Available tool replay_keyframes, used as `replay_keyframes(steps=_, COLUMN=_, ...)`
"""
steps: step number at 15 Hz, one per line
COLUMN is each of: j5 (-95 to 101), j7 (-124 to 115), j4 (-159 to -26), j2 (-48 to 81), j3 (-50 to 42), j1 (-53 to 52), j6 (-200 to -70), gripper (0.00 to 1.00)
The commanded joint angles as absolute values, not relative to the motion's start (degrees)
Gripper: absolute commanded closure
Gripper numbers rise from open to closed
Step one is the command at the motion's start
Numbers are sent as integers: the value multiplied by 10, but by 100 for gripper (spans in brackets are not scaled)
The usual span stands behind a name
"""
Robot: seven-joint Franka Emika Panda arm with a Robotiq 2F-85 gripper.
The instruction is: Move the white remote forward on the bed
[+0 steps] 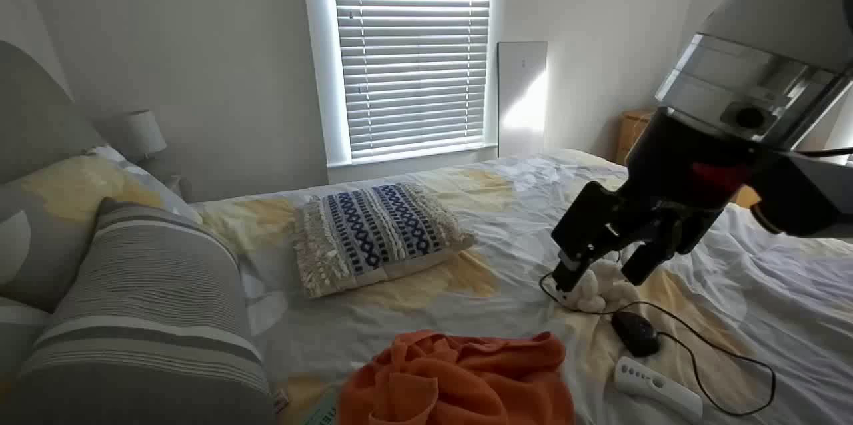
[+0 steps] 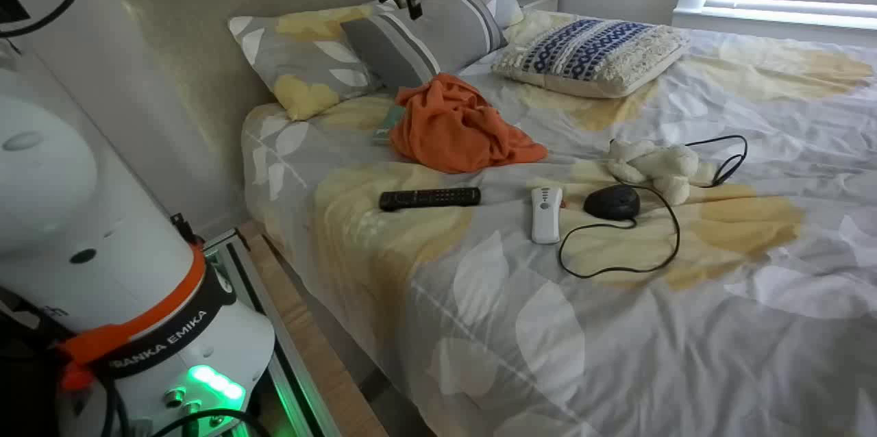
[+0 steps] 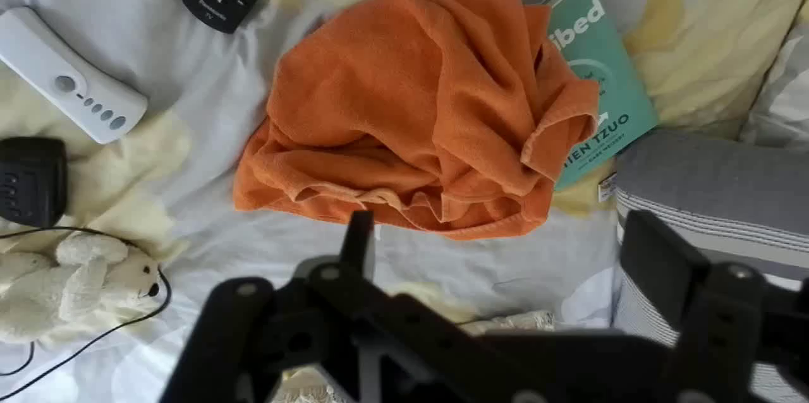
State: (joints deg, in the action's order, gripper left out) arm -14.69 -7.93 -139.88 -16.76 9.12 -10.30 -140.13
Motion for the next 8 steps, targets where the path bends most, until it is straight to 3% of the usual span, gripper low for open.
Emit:
replay_keyframes(steps=1, j5=-146, j7=-80, j4=-1398, j2=-168, j3=91, j1=-104, j6=-1400, gripper=0)
replay_keyframes(steps=8, j5=-55, j7=-87, j4=-1445, j2=-172, j3=94, j1=-73, j6=-1374, gripper=0)
